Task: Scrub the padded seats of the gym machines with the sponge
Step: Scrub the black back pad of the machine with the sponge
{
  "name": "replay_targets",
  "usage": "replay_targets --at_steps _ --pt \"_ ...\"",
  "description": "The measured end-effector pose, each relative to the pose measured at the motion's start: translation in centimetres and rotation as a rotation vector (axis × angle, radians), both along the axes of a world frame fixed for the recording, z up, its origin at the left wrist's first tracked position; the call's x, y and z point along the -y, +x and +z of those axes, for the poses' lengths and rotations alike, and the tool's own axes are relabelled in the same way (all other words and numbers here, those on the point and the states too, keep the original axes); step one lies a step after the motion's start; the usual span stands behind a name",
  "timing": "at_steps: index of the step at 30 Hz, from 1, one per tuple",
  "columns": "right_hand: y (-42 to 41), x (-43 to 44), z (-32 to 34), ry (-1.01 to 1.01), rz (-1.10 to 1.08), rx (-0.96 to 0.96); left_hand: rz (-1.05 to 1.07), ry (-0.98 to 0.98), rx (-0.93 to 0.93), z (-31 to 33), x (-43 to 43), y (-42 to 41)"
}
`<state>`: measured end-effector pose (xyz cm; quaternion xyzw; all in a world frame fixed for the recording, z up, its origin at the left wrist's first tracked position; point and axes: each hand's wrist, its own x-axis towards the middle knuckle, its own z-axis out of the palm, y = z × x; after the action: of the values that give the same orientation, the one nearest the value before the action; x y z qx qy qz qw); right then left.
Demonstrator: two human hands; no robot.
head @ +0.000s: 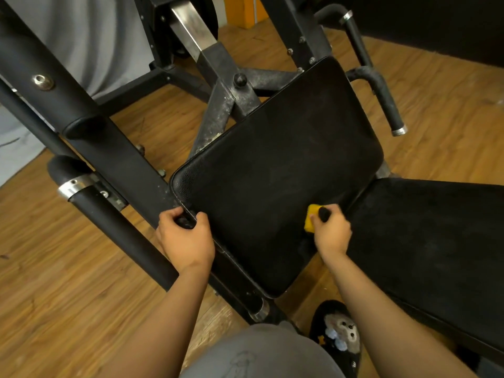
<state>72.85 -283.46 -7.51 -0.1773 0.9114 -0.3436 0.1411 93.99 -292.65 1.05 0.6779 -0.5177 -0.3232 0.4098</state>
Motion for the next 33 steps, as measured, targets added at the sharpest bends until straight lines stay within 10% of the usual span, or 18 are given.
replay_targets --at_steps 4,21,33 --pt "1.8 -1.2 -0.5 0.016 0.209 -0.009 0.008 0.004 -0.002 -0.1 0.1 0.0" --pt "-13.8 3.5 0.3 0.188 -0.086 -0.048 -0.003 -0.053 0.006 -1.9 0.7 0.5" --pt "2.9 -1.9 -0.1 0.068 0.16 -0.019 0.016 -0.011 -0.034 -0.5 0.1 0.0"
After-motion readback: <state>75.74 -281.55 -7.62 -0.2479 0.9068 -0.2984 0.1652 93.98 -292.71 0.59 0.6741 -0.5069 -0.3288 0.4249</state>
